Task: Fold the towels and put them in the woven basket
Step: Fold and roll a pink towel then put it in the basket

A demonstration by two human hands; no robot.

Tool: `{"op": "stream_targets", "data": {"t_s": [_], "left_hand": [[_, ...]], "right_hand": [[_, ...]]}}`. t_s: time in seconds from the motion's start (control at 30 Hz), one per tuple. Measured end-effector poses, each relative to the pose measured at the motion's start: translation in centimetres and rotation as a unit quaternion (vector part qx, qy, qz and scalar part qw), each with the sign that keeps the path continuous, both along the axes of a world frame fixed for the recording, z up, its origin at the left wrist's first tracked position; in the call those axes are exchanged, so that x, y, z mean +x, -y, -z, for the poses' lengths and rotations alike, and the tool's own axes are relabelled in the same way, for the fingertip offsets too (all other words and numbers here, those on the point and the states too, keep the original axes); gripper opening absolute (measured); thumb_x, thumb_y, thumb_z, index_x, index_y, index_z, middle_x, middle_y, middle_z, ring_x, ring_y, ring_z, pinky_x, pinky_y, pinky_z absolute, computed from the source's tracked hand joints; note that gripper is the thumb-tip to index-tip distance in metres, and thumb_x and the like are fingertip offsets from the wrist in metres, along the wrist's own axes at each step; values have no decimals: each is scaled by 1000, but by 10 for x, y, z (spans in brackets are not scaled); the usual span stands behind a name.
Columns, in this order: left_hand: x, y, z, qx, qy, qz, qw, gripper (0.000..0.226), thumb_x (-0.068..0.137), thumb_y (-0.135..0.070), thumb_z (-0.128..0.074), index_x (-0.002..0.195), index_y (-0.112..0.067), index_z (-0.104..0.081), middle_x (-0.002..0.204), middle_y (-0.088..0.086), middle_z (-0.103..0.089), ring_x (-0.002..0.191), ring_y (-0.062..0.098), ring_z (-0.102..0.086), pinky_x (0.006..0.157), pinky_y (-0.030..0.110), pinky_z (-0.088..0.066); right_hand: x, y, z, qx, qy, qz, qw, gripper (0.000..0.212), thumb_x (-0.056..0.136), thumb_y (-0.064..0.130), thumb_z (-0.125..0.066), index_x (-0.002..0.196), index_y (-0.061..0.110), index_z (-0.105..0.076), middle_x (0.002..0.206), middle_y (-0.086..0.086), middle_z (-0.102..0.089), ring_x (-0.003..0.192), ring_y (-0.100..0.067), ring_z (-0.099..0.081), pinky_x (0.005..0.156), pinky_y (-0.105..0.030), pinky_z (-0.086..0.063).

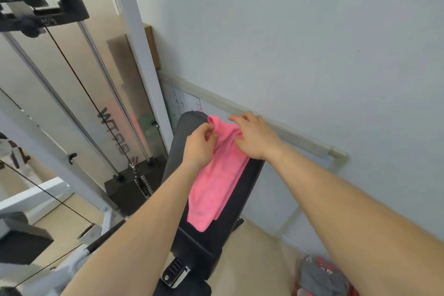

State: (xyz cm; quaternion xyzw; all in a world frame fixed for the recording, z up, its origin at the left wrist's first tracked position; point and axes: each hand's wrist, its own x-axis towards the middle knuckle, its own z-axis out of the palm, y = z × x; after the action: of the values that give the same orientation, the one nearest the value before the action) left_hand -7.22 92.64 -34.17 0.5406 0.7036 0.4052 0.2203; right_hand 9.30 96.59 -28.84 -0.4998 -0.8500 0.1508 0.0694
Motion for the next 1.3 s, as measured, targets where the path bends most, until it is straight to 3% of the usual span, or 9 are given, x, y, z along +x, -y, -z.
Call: {"op": "stream_targets", "data": {"t_s": [0.13, 0.27, 0.5, 0.63, 0.8, 0.9, 1.0, 1.13, 1.3], "left_hand": [[-10, -2, -20, 34, 0, 98, 995, 6, 91, -19, -64, 94, -22, -68, 70, -13, -63, 60, -1, -51, 61, 16, -37], [-11, 1, -41, 17, 32, 194, 980, 7, 87, -29, -71, 93, -27, -75, 76, 2, -71, 66, 18, -59, 67, 33, -47], [21, 19, -51, -69, 40, 296, 952, 9, 83, -25, -77, 87, -21, -70, 73, 4, -65, 67, 11, -56, 67, 29, -46], [53, 26, -33, -106, -77, 294, 947, 22, 88, -30, -63, 81, -9, -64, 71, -4, -58, 68, 17, -50, 71, 34, -45], [105, 39, -41, -133, -79, 313, 937, 10, 95, -26, -55, 91, -27, -63, 96, -1, -68, 95, 21, -63, 87, 38, -50], [151, 53, -47, -124, -86, 334, 930, 16, 96, -31, -54, 90, -22, -66, 92, 0, -69, 88, 19, -62, 80, 34, -49], [208, 74, -52, -103, -81, 347, 928, 21, 97, -32, -55, 91, -16, -68, 88, 2, -68, 79, 16, -58, 66, 25, -43], [290, 107, -51, -68, -88, 379, 919, 17, 95, -30, -59, 86, -18, -68, 70, -2, -62, 66, 13, -54, 54, 14, -36], [384, 158, -46, -72, -96, 462, 879, 14, 84, -33, -75, 78, -21, -73, 70, -6, -66, 67, 8, -57, 62, 24, -43]], "right_hand": [[-9, -5, -19, -23, -4, -60, 998, 77, 83, 3, -45, 147, 43, -35, 151, 1, -25, 136, -24, -25, 108, -39, -37], [1, -6, -35, -17, 35, -73, 997, 32, 89, 31, -59, 120, 32, -61, 142, 0, -37, 130, -27, -28, 105, -39, -37], [61, 11, -45, 16, 20, 5, 1000, 29, 80, 30, -57, 58, 14, -46, 65, -7, -55, 66, -26, -52, 63, -46, -48], [114, 32, -49, 35, -8, 57, 998, 31, 77, 23, -58, 53, 16, -39, 62, -10, -52, 64, -28, -48, 58, -40, -40], [191, 73, -56, 30, -55, 126, 990, 20, 61, 25, -55, 54, 11, -43, 56, -12, -47, 57, -23, -40, 53, -37, -34], [240, 107, -57, 31, -142, 173, 974, 11, 59, 16, -57, 57, 9, -48, 69, -12, -63, 63, -27, -51, 58, -35, -43], [284, 154, -62, 29, -191, 196, 961, 22, 58, 15, -56, 54, 18, -35, 55, 2, -41, 54, -15, -35, 51, -31, -28], [358, 222, -55, 10, -172, 251, 952, 37, 68, 2, -63, 56, 21, -34, 55, 6, -34, 53, -11, -31, 52, -31, -26], [470, 325, -20, -38, -143, 349, 926, 41, 78, 21, -79, 64, 21, -41, 63, 6, -44, 57, -11, -39, 55, -29, -31]]}}
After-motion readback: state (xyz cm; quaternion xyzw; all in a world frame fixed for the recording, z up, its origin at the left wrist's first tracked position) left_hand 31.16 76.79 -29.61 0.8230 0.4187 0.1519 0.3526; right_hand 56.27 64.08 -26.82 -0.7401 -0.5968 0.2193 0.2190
